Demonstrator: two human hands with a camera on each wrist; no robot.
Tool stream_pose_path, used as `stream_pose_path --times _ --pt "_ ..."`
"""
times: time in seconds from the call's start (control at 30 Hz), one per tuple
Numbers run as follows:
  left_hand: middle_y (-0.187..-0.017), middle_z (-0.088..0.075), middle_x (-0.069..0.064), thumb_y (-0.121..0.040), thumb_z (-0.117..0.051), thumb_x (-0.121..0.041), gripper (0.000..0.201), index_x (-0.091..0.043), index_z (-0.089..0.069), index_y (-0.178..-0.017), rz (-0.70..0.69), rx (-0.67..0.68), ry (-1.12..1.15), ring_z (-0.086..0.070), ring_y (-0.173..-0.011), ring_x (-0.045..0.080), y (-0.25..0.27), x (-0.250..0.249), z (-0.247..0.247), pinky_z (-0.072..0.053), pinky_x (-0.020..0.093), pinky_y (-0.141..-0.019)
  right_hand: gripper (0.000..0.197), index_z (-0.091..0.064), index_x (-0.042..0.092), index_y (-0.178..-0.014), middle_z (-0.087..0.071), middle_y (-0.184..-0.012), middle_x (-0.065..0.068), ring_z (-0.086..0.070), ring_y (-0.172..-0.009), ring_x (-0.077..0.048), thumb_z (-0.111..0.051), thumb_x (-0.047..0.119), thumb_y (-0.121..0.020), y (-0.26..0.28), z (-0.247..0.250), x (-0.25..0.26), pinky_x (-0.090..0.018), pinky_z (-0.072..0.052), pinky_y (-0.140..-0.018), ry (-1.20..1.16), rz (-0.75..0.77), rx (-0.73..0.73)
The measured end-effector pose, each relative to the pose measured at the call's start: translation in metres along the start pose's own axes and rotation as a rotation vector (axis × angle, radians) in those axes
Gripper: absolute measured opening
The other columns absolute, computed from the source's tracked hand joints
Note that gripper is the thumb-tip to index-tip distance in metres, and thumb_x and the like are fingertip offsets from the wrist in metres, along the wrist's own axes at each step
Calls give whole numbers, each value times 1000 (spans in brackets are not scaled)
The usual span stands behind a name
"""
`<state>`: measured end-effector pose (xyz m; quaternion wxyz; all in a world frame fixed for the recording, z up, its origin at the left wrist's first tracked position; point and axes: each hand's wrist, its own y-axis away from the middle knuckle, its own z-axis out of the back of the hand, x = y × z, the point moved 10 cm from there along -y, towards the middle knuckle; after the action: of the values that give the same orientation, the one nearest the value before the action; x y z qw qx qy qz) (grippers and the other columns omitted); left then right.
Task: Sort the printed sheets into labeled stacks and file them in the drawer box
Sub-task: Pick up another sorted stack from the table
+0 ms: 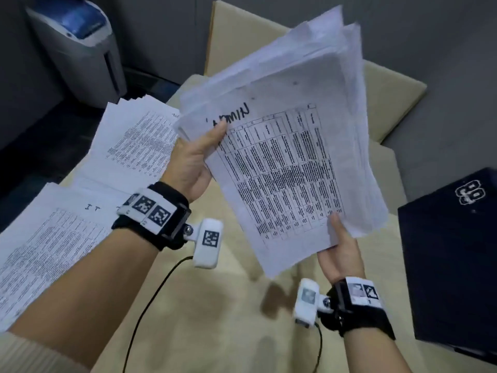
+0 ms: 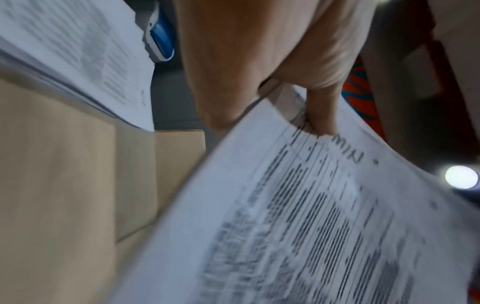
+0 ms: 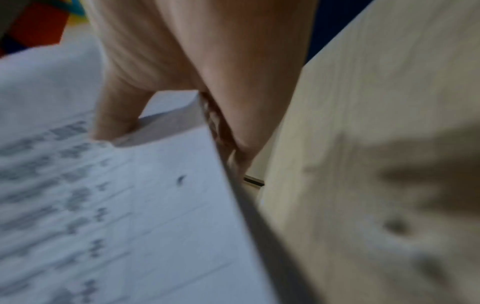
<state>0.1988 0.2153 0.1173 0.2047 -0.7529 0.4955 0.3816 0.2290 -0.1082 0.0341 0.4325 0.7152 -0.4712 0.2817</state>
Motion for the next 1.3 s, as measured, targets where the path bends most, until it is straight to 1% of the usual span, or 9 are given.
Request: stream_pose_path --times 0.13,0.3,0.4,0.5,0.7,0.83,1.0,1.1,1.3 --pt "-110 -73 15 -76 -74 7 34 -7 -69 -107 -30 -125 -223 -71 -99 28 -3 -9 30 -57 42 -90 55 -52 8 -139 -63 -132 -10 -61 -122 -24 -70 13 -86 7 0 62 -29 -55 -88 82 232 -68" --pt "-100 -75 1 -60 -90 -6 56 -9 -64 -110 -37 63 -649 -72 -88 13 -15 6 28 -59 27 -72 37 -68 21 -119 -66 -126 -9 -60 -120 -26 -62 -1 -90 22 -21 103 -40 -47 -102 270 467 108" --pt "-99 -75 6 -58 -93 -12 62 0 -63 -110 -50 -23 -633 -71 -86 16 -11 29 40 -59 35 -72 40 -69 20 -114 -72 -115 -3 -66 -110 -19 -74 4 -78 20 2 73 -33 -53 -92 422 399 11" --pt "-111 -73 6 -51 -97 -26 78 -8 -63 -119 9 -86 -581 -70 -102 19 -2 62 58 -57 36 -85 40 -73 16 -105 -76 -98 7 -70 -88 -7 -83 2 -68 8 26 30 -28 -52 -79 692 269 -36" --pt "-94 -77 0 -70 -85 -1 35 -17 -72 -98 18 -67 -469 -73 -88 12 5 75 37 -56 24 -75 27 -68 23 -91 -75 -84 16 -69 -83 -4 -74 -1 -82 1 18 36 -18 -54 -72 608 327 -91" --pt "-100 -72 4 -68 -84 3 52 1 -62 -115 -45 -87 -471 -69 -88 9 3 61 45 -57 22 -74 34 -69 21 -103 -75 -96 10 -69 -91 -3 -77 -1 -78 5 28 40 -17 -53 -75 595 352 -64" --pt "-111 -73 6 -61 -91 -12 56 -19 -67 -111 125 13 -561 -68 -107 22 -12 91 56 -56 42 -93 50 -65 31 -111 -73 -105 15 -66 -101 -3 -84 7 -71 -12 56 3 -23 -54 -87 846 167 -7" --pt "-111 -74 8 -59 -95 -30 61 -14 -71 -113 194 31 -545 -69 -108 25 -17 106 55 -51 48 -101 52 -54 33 -128 -63 -120 13 -58 -109 1 -78 30 -82 -16 55 -12 -19 -46 -89 980 92 42" --pt "-109 -74 11 -65 -88 -22 57 -7 -68 -116 190 -43 -526 -70 -104 27 0 104 63 -58 35 -86 8 -64 32 -100 -71 -104 11 -65 -97 -1 -60 26 -97 -4 63 -10 -26 -49 -83 980 27 53"
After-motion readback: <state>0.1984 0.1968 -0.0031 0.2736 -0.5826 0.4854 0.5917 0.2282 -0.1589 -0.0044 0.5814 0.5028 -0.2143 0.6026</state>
